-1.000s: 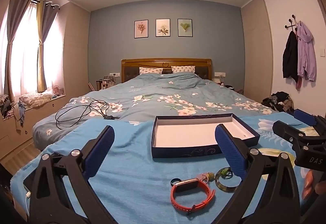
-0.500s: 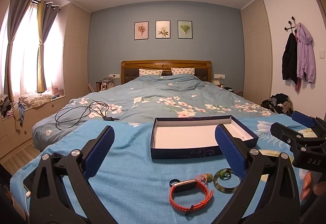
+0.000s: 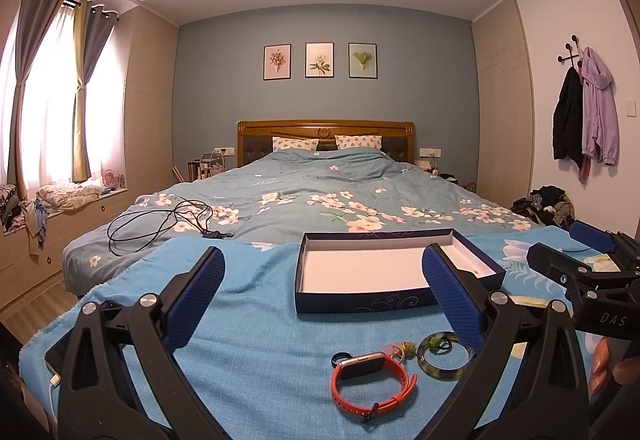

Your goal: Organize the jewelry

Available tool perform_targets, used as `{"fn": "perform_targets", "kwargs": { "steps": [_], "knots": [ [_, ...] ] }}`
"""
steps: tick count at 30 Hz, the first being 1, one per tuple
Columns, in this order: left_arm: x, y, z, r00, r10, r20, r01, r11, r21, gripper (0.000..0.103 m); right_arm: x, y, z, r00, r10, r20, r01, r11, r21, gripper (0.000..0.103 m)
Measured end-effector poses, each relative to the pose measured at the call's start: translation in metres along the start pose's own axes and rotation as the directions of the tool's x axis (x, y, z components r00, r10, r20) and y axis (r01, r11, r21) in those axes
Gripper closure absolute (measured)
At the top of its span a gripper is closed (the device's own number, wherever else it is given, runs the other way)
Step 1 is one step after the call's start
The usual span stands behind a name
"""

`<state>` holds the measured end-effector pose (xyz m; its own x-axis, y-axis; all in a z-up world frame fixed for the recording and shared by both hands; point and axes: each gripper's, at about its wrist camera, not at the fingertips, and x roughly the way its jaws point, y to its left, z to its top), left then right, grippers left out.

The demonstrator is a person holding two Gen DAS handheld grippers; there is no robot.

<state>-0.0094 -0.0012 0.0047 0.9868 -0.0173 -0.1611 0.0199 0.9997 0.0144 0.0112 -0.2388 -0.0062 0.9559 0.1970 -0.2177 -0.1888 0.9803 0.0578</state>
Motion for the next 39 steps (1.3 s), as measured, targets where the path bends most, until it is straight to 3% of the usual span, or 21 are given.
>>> {"fn": "perform_targets", "kwargs": {
  "steps": [39],
  "knots": [
    [-0.0009,0.0000,-0.0013,1.000,-0.002,-0.003,0.002,1.000,-0.004,0.006,0.0021,-0.0004,0.0045,1.000,0.006,0.001,-0.006,1.000,-0.001,0.007]
  ]
}}
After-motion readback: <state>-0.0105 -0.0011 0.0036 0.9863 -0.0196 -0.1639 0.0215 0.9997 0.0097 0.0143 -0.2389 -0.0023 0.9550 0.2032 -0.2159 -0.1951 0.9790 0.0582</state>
